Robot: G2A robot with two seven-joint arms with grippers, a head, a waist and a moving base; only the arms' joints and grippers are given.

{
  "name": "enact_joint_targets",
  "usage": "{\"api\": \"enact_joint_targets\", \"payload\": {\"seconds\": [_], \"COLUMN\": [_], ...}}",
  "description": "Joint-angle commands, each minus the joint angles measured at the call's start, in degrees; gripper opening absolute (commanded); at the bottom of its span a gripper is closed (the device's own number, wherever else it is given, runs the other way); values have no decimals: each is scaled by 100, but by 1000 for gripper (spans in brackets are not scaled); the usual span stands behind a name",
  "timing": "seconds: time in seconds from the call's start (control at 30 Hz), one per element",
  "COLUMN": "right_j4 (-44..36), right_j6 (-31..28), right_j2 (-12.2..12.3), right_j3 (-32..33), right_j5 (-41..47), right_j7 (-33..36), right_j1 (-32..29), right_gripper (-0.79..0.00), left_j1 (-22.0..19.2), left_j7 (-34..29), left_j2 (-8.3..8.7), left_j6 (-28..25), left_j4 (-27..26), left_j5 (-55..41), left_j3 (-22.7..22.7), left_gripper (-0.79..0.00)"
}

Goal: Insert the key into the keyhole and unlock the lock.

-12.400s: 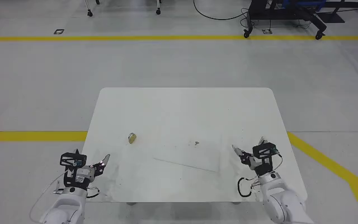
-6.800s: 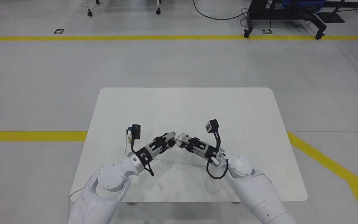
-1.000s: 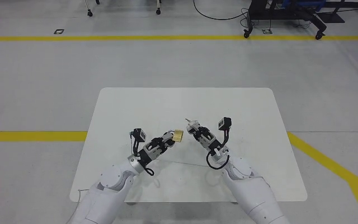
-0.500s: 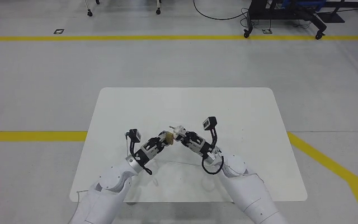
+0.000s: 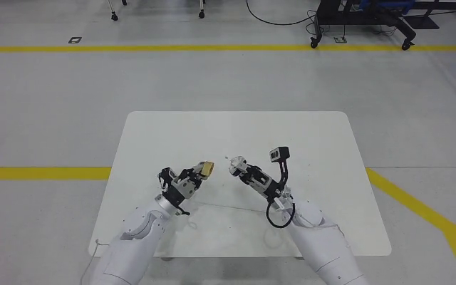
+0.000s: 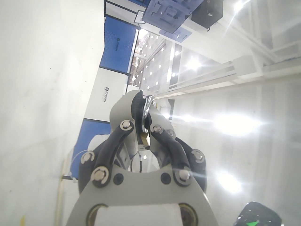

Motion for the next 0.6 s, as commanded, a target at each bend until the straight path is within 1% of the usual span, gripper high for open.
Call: {"api": "enact_joint_targets", "payload": {"seconds": [0.0, 0.13, 0.27, 0.57], "right_j4": [-191, -645, -1008, -1008], "right_j6": [49, 208, 367, 367], "right_j2": [33, 82, 129, 129], "right_j3": [143, 342, 537, 537], "right_j5": [-647, -1294, -1599, -1599], "right_j7": [-555, -1109, -1337, -1337], "right_j1": [-146, -473, -771, -771], "right_gripper": [-785, -785, -785, -785], "left_j1": [-124, -402, -648, -666], "left_j7": [-86, -242, -348, -325], "left_j2": [-46, -151, -269, -277], "left_j6": [223, 437, 566, 572], "left_j4": [108, 230, 366, 385], "left_j5": [-331, -625, -1029, -1043], "left_j3": [88, 342, 552, 562], "left_gripper": [-785, -785, -785, -785]}}
